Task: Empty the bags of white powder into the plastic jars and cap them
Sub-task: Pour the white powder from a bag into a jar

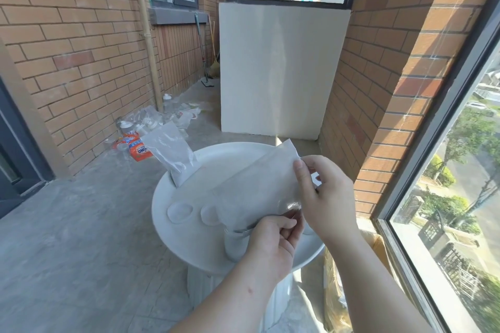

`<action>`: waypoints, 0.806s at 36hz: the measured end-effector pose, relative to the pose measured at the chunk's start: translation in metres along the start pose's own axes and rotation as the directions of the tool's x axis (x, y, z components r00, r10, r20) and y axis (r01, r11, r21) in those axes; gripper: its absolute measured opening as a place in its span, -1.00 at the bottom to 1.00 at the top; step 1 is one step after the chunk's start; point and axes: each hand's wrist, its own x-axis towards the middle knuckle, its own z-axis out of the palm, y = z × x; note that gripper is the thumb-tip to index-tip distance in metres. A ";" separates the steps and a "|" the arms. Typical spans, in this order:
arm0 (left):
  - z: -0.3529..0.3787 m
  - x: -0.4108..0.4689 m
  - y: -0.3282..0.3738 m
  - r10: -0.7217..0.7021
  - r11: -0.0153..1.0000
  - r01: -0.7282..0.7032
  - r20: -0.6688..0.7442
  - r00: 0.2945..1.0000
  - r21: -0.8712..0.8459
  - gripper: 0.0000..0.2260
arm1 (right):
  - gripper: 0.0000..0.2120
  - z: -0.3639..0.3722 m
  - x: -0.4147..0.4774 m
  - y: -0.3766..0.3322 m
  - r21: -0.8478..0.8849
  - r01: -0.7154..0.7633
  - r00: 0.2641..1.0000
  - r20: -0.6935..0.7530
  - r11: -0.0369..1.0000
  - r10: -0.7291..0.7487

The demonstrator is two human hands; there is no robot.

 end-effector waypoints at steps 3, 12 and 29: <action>0.000 0.000 0.000 -0.005 1.000 0.005 -0.003 1.000 -0.003 -0.73 | -0.78 0.000 0.000 0.001 -0.014 0.013 1.000 -0.010 1.000 -0.014; 0.001 -0.001 -0.001 -0.009 1.000 0.008 -0.013 1.000 -0.006 -0.73 | -0.79 0.003 -0.003 0.003 -0.060 0.045 0.998 -0.042 0.997 -0.047; 0.006 -0.008 -0.002 -0.013 1.000 0.013 0.003 1.000 -0.021 -0.69 | -0.79 0.006 -0.004 0.000 -0.078 0.028 0.994 -0.099 0.997 -0.035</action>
